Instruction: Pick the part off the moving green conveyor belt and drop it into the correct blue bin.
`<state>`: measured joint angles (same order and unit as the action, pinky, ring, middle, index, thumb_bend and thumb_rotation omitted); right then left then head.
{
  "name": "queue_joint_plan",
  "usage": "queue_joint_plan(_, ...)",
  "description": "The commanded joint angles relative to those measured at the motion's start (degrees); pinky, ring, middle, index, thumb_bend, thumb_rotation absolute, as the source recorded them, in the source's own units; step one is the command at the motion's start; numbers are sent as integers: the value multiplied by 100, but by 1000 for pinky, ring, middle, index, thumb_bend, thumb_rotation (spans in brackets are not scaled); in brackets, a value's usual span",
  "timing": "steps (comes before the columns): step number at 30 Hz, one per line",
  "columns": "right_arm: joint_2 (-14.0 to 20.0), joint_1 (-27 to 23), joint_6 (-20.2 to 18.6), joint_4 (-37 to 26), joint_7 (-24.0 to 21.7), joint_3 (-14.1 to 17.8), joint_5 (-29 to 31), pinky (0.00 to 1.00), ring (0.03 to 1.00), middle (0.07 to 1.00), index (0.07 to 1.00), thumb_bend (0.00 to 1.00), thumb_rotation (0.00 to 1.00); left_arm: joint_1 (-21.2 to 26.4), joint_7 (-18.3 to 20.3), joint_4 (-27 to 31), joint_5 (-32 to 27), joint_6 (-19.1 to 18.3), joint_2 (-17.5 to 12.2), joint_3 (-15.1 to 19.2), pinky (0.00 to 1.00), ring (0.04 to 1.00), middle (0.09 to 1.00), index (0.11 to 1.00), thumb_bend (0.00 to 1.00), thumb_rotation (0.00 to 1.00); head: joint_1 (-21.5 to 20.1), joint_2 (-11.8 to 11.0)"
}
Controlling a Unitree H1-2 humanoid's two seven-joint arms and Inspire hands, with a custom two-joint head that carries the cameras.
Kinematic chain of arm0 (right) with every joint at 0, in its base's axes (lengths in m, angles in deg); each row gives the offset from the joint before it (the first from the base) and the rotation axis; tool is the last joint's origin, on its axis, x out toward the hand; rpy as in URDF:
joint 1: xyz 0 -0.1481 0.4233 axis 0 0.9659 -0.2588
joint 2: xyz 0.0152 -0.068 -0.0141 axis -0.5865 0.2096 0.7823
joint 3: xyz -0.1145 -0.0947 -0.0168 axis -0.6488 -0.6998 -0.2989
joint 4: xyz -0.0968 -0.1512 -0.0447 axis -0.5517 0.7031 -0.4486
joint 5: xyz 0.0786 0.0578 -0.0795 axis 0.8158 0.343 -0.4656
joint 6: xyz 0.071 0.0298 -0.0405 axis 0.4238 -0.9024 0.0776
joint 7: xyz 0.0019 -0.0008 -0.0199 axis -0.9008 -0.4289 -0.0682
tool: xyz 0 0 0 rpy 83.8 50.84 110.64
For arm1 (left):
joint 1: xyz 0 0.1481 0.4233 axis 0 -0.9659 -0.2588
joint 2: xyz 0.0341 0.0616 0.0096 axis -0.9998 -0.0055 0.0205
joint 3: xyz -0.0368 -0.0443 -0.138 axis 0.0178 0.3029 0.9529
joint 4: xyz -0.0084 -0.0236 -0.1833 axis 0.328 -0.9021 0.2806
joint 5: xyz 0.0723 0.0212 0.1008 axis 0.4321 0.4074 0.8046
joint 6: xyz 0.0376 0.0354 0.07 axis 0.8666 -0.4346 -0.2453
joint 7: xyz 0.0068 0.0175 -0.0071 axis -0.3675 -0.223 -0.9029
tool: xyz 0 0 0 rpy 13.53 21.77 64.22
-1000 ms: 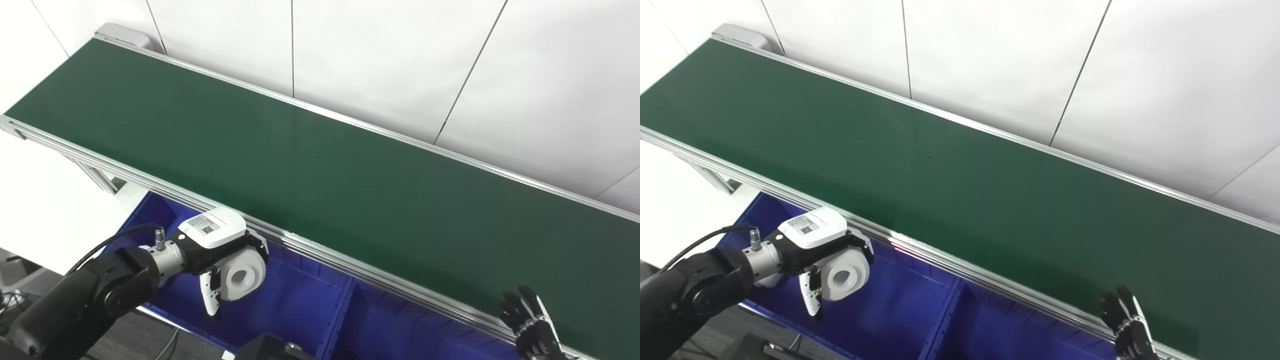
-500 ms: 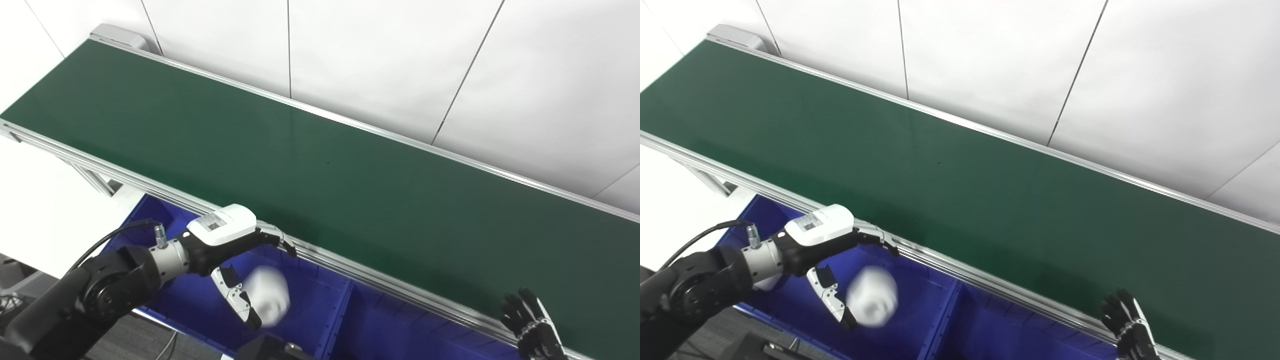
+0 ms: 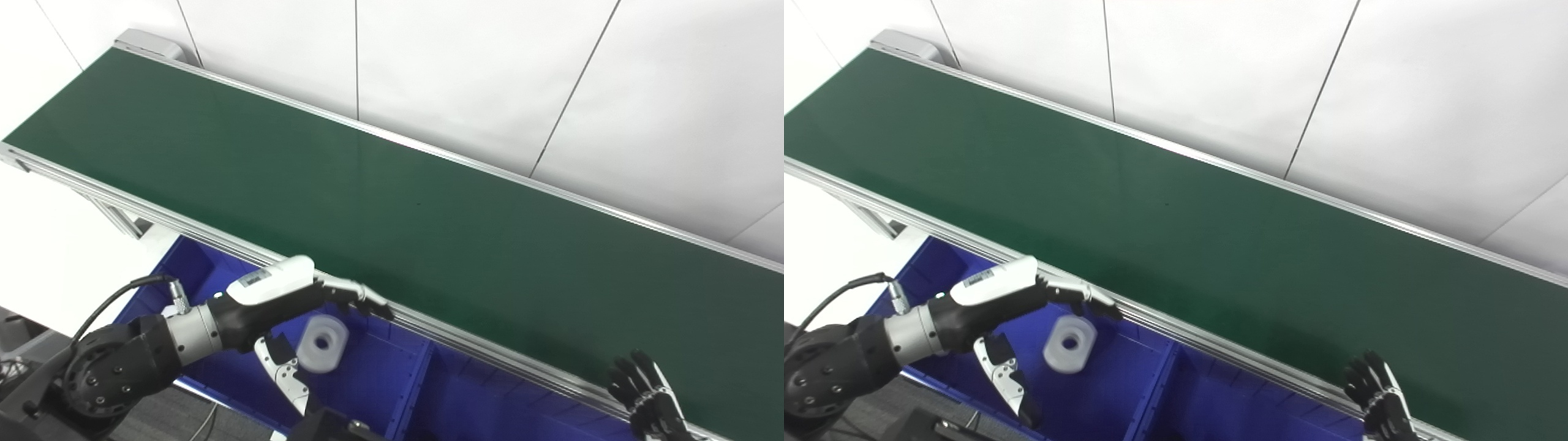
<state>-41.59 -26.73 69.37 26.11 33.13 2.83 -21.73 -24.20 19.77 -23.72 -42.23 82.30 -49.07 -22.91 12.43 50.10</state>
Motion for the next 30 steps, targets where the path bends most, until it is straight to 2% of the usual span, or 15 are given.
queue_joint_plan(1,-147,15,-42,-179,81,-76,-128,843,861,866,907,863,861,34,-375,175,-549,31,350,118,595,711,770,747,1000,621,-488,17)
queue_joint_plan(2,-204,28,-56,-199,117,-107,-211,836,859,865,907,871,863,36,-551,88,-640,228,588,139,594,711,769,746,974,636,-488,17)
queue_joint_plan(3,-280,49,-79,-225,158,-159,-306,833,859,864,906,878,863,32,-755,-69,-642,512,849,182,596,714,770,749,943,643,-953,17)
queue_joint_plan(4,-351,67,-100,-253,197,-210,-412,835,861,863,904,885,863,16,-990,-240,-519,741,1173,228,622,737,782,765,860,661,-1146,12)
queue_joint_plan(5,-436,86,-106,-269,247,-266,-539,835,861,863,904,885,863,-19,-1198,-395,-431,861,1473,287,622,737,782,765,860,661,-1528,0)
queue_joint_plan(7,-635,120,-119,-277,354,-400,-772,832,858,861,899,870,871,-123,-1559,-700,-519,798,2082,370,693,774,809,790,813,653,-2061,-19)
queue_joint_plan(8,-750,138,-138,-276,409,-480,-891,828,858,859,897,859,872,-163,-1681,-843,-587,726,2312,395,738,800,831,816,809,665,-2512,-36)
queue_joint_plan(9,-841,148,-166,-276,450,-546,-979,828,859,859,897,856,875,-179,-1766,-1020,-596,695,2516,374,773,821,848,843,791,684,-2580,-37)
queue_joint_plan(10,-945,162,-203,-278,490,-626,-1069,834,863,863,901,856,884,-174,-1798,-1199,-580,694,2618,373,813,849,877,876,755,709,-2916,-30)
queue_joint_plan(13,-1216,176,-292,-290,627,-804,-1322,859,870,869,906,858,896,-56,-1779,-1826,-342,844,2594,380,903,928,952,954,695,773,-3274,14)
queue_joint_plan(15,-1322,170,-327,-313,698,-875,-1467,860,872,872,906,853,900,68,-1735,-2148,-241,909,2479,381,917,954,978,968,717,762,-3461,56)
queue_joint_plan(17,-1426,163,-345,-357,754,-957,-1566,864,886,886,916,864,909,234,-1685,-2314,-246,739,2386,371,954,989,996,975,776,739,-3564,79)
queue_joint_plan(20,-1533,182,-366,-432,833,-1062,-1658,879,900,896,920,870,903,366,-1662,-2301,-280,576,2302,336,964,989,1000,992,811,744,-3689,134)
queue_joint_plan(25,-1614,254,-486,-694,965,-1147,-1819,902,910,909,914,872,903,545,-1656,-2134,-137,494,2331,143,991,999,1000,1000,763,766,-3674,206)
queue_joint_plan(30,-1527,280,-539,-915,1026,-1066,-1896,872,887,894,910,867,922,600,-1731,-1734,13,244,2596,-77,1000,1000,1000,1000,752,785,-3282,423)
